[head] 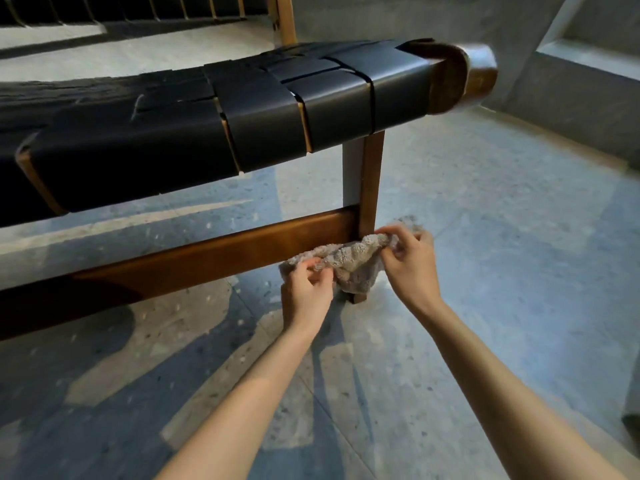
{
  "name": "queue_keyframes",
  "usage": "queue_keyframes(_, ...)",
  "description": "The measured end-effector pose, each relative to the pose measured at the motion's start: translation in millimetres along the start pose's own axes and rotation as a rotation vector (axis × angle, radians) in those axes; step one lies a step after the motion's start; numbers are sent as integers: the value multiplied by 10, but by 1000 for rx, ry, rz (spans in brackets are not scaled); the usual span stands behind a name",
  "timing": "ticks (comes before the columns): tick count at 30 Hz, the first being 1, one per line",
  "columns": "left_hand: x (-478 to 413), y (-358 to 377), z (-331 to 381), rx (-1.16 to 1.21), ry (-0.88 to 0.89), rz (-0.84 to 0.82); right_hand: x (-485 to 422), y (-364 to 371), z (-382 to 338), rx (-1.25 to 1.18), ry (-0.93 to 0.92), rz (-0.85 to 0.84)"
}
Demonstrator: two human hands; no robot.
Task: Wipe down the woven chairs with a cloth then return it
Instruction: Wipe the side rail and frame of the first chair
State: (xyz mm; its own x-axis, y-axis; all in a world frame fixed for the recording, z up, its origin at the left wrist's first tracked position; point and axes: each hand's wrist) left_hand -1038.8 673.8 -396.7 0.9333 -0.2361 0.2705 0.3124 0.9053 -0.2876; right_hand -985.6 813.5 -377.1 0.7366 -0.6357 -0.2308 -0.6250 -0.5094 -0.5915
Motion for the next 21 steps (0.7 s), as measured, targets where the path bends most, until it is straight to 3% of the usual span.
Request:
queue_keyframes(2,-31,100,41,181,-158,-69,-17,68,-14,-127,63,-14)
queue_keyframes(6,-88,288,88,137,-189,-123,-35,125,-41,-435,259,-147)
queue_keyframes(11,-212,369,89,80,-130,-281,-59,228,66,-431,220,-235)
queue_keyframes(17,-195,377,-169,-100,-84,-359,145,351,282,-353,332,-330)
queue_keyframes(21,-151,417,-211,-86,-27,-215,155,311,329,-453,334,-341)
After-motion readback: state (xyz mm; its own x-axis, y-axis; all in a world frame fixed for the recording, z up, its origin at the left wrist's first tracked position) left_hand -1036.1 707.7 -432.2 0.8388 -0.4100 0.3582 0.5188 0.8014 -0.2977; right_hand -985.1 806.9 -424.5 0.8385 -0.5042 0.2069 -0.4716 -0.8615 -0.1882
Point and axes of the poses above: each hand's wrist, its own x-axis away from the middle knuckle, its own y-axis out of the palm, z = x × y, and after that the axes turned 3 degrees about -y, right-handed
